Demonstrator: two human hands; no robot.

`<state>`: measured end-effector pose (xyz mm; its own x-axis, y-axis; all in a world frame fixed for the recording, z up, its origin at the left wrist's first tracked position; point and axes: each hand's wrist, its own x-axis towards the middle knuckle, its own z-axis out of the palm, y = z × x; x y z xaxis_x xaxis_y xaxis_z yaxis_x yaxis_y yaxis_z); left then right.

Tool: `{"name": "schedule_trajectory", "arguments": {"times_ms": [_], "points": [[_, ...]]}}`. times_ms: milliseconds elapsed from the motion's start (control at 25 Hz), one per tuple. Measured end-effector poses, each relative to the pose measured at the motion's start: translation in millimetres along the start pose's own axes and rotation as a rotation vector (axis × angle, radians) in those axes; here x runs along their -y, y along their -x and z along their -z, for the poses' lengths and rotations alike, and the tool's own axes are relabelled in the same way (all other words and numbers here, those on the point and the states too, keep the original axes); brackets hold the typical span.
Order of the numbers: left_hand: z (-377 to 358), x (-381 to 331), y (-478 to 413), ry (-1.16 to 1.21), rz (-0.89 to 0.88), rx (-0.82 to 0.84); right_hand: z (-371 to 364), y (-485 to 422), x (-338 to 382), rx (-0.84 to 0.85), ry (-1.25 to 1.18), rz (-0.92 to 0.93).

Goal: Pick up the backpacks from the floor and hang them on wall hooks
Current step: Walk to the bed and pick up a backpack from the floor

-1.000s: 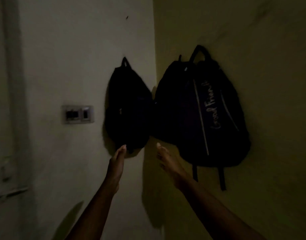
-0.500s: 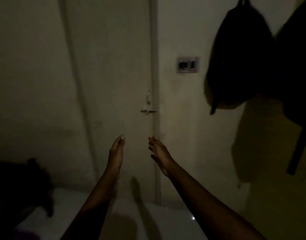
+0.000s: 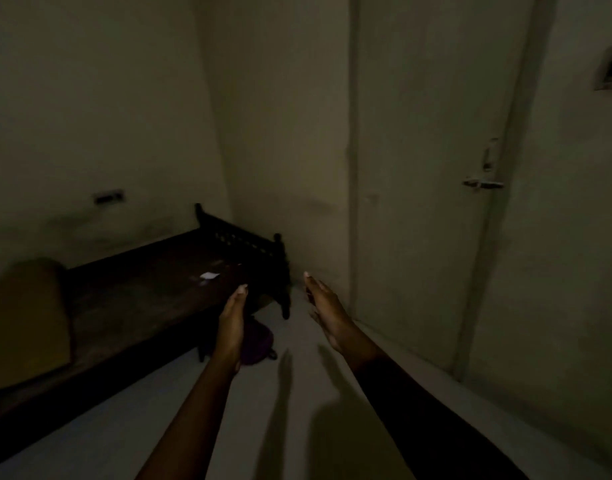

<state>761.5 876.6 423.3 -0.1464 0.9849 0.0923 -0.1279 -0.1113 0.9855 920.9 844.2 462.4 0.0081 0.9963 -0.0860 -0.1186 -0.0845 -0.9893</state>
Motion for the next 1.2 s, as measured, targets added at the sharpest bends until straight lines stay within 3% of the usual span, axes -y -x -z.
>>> {"name": "schedule_trajectory", "arguments": {"times_ms": [320, 520, 1200], "points": [[139, 7, 60, -0.058, 0.104, -0.194, -119, 31, -58, 0.145, -0.011, -0.128], [180, 12, 92, -0.087, 0.165, -0.317, -158, 33, -89, 0.246, -0.008, -0.189], [301, -20, 206, -0.031, 0.066, -1.011, -322, 86, -129, 0.946, 0.188, -0.277]]}}
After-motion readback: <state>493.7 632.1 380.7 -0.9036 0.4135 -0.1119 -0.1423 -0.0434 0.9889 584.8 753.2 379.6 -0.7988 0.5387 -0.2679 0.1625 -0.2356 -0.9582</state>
